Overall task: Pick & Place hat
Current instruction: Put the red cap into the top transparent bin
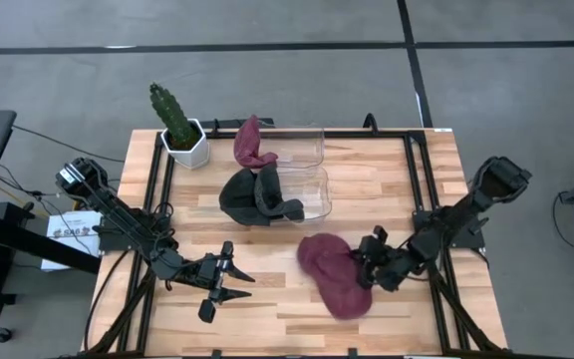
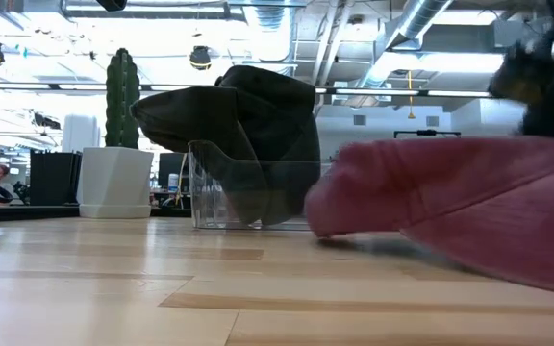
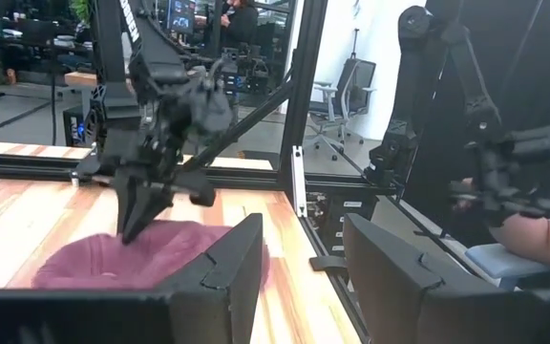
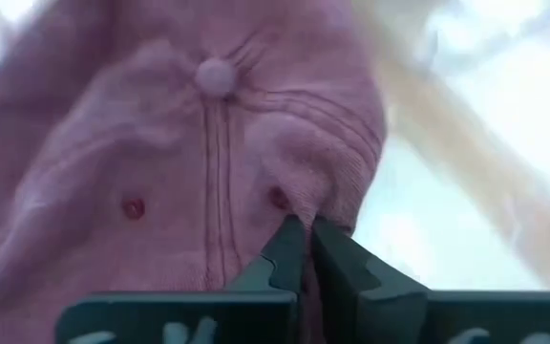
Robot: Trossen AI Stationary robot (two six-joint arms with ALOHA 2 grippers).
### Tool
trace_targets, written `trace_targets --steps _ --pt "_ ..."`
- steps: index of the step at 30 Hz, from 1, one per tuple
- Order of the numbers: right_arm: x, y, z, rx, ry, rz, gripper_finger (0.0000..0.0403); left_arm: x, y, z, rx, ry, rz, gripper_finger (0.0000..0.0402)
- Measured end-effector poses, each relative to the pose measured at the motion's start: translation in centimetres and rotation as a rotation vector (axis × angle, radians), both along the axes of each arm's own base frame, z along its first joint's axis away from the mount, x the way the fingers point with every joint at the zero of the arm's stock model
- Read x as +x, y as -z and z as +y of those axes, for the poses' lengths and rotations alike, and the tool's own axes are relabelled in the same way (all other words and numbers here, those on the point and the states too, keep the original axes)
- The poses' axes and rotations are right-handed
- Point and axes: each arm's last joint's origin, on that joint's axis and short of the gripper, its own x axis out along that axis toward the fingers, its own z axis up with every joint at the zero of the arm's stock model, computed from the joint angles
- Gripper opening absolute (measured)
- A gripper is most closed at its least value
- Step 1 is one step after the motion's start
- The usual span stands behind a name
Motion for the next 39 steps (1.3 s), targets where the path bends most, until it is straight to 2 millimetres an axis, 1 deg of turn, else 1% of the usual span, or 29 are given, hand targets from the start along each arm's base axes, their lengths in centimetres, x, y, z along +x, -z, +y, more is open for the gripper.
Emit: trace_targets --steps 6,11,19,24,32,36,39 --pt "0.0 -2.9 2.2 -0.126 -0.077 -0.158 0.0003 0.0 0.0 0.0 0.0 0.0 0.0 0.0144" --pt "-0.1 -4.7 3.9 -0.225 -0.103 -0.245 0.0002 0.0 0.0 0.0 0.0 0.0 0.0 0.0144" --pt "-0.9 -6.8 5.8 -0.365 -0.095 -0.362 0.0001 0.0 0.0 0.0 0.0 0.0 0.0 0.0144" --pt "-1.4 -7.4 6.5 -0.412 -0.055 -0.431 0.0001 0.0 0.0 0.0 0.0 0.0 0.0 0.0144" --pt "-0.8 -8.6 7.0 -0.44 -0.031 -0.492 0.0 0.2 0.0 0.2 0.004 -0.008 0.0 0.0144" --pt "-0.3 -9.6 7.2 -0.466 -0.046 -0.517 0.0 1.0 0.8 0.5 0.024 -0.038 0.022 0.0144" --pt "-0.1 -10.7 7.6 -0.498 -0.078 -0.545 0.0 1.8 1.6 1.0 0.03 -0.069 0.039 0.0144"
